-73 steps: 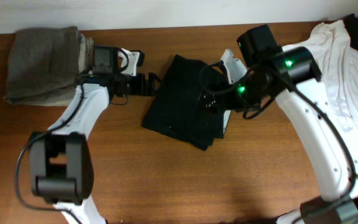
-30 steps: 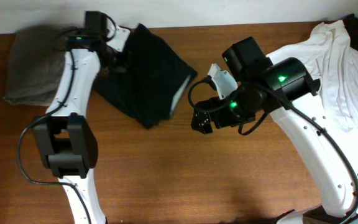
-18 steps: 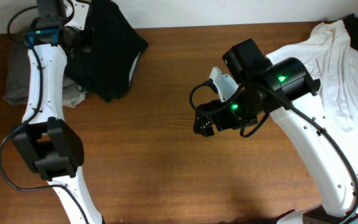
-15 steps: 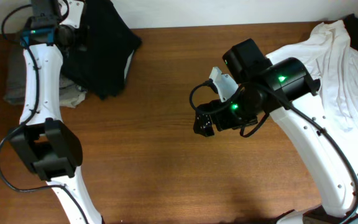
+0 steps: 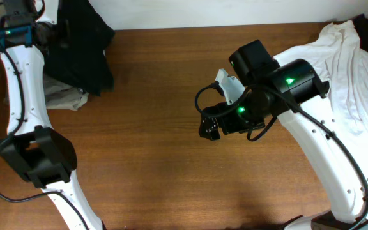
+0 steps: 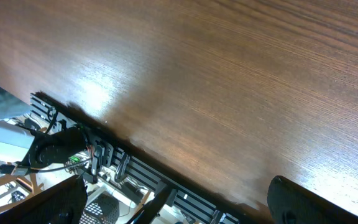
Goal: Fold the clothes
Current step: 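Lift the folded trousers with the left gripper and carry them left, then lower the trousers onto the grey stack and open the left gripper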
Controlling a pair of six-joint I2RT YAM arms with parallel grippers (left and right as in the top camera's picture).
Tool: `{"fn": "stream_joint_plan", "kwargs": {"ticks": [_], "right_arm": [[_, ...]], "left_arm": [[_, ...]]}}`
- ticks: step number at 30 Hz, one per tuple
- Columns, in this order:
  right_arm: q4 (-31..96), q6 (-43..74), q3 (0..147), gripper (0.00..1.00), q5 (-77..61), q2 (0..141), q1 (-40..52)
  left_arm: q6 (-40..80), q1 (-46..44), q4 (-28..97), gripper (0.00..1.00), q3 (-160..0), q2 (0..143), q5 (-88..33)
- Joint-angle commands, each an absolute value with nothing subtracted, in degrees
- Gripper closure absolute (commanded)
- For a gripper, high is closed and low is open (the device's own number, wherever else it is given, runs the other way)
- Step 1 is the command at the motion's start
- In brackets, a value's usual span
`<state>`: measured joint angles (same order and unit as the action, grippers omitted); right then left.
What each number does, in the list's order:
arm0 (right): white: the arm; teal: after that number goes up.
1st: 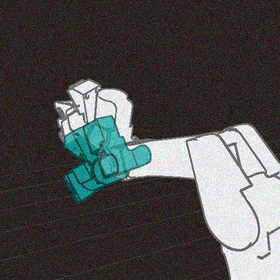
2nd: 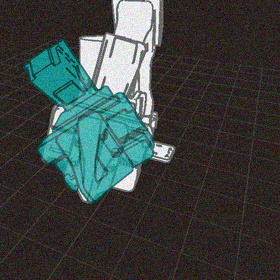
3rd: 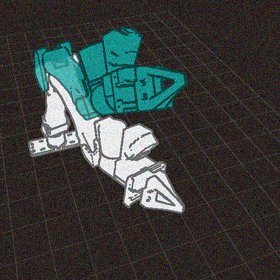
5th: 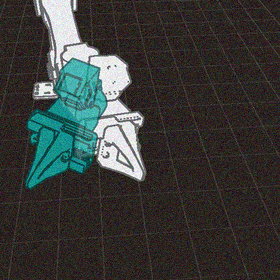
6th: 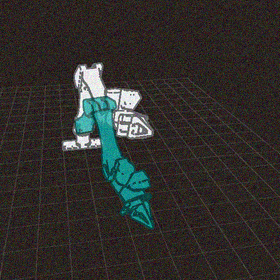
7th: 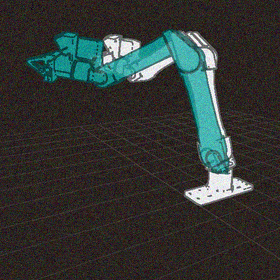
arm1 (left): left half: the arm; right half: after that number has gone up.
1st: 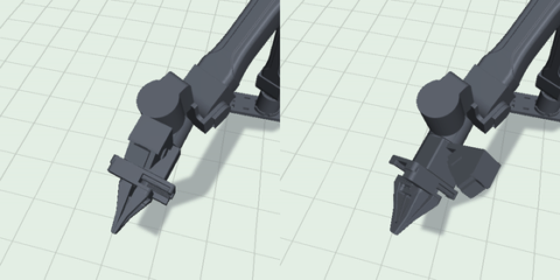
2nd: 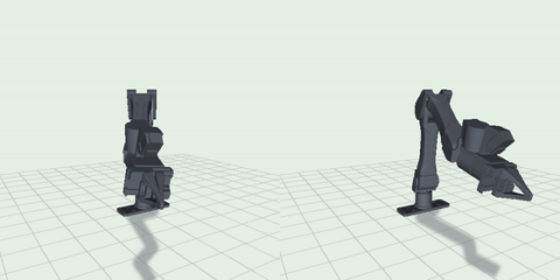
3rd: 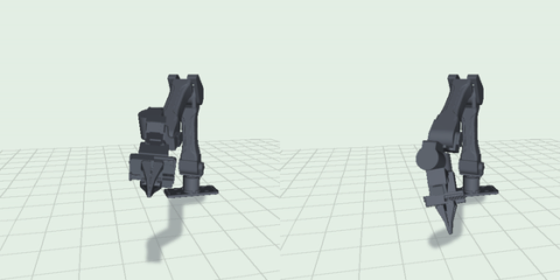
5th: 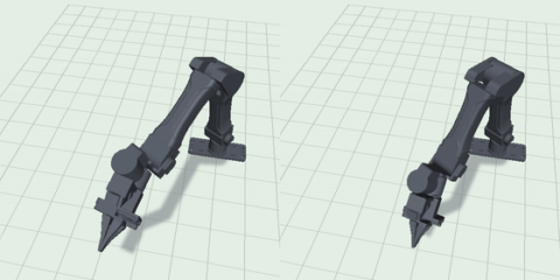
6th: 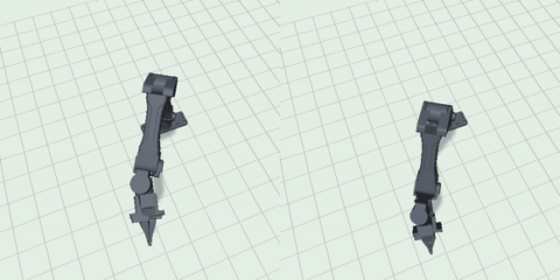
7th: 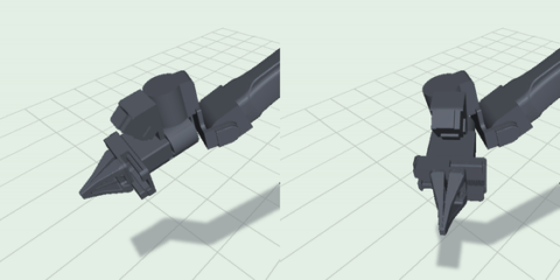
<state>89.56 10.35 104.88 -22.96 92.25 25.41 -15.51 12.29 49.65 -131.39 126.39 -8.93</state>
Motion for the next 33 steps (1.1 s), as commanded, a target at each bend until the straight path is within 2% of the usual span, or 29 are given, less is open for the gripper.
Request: {"fn": "stream_joint_plan", "kwargs": {"ticks": [1,13,19,22,24,27,28,29,30,31,32,33], "right_arm": [[89.60,10.57,105.16,0.04,-22.24,91.26,25.93],[90.56,11.11,105.16,0.04,-22.28,91.26,25.93],[91.50,12.95,105.16,0.04,-22.28,91.26,25.93],[92.66,12.97,105.16,0.04,-22.28,91.26,25.93],[92.64,14.04,105.16,0.04,-22.28,91.26,25.93],[93.23,14.02,105.16,0.03,-22.26,91.26,25.93],[93.25,14.02,105.16,0.04,-22.28,91.26,25.93],[93.23,14.02,105.16,0.03,-22.26,91.26,25.93],[93.25,14.02,105.16,0.04,-22.28,91.26,25.93],[93.25,14.02,105.16,0.03,-22.28,91.26,25.93],[93.23,14.02,105.16,0.03,-22.26,91.26,25.93],[93.23,14.02,105.16,0.03,-22.26,91.26,25.93]], "left_arm": [[-15.09,12.67,51.53,0.95,-139.35,125.54,-8.75],[-15.05,17.06,51.90,0.95,-139.90,126.89,-9.19],[-14.94,19.75,46.09,0.94,-139.90,136.16,-9.17],[-14.83,21.63,41.21,0.92,-139.90,140.31,-9.17],[-14.83,23.20,38.94,0.78,-139.90,142.61,-9.15],[-14.59,25.23,38.15,0.78,-139.90,143.31,-7.64],[-14.37,25.87,38.15,0.72,-139.92,143.31,-7.64],[-13.98,26.50,38.35,0.54,-139.92,143.31,-7.64],[-12.08,27.18,38.57,0.46,-139.92,143.31,-7.64],[-11.03,27.53,38.61,0.18,-139.92,143.31,-7.64],[-10.04,27.81,38.63,0.01,-139.92,143.24,-7.64],[-9.67,27.99,38.81,0.01,-139.94,142.98,-7.66]]}}
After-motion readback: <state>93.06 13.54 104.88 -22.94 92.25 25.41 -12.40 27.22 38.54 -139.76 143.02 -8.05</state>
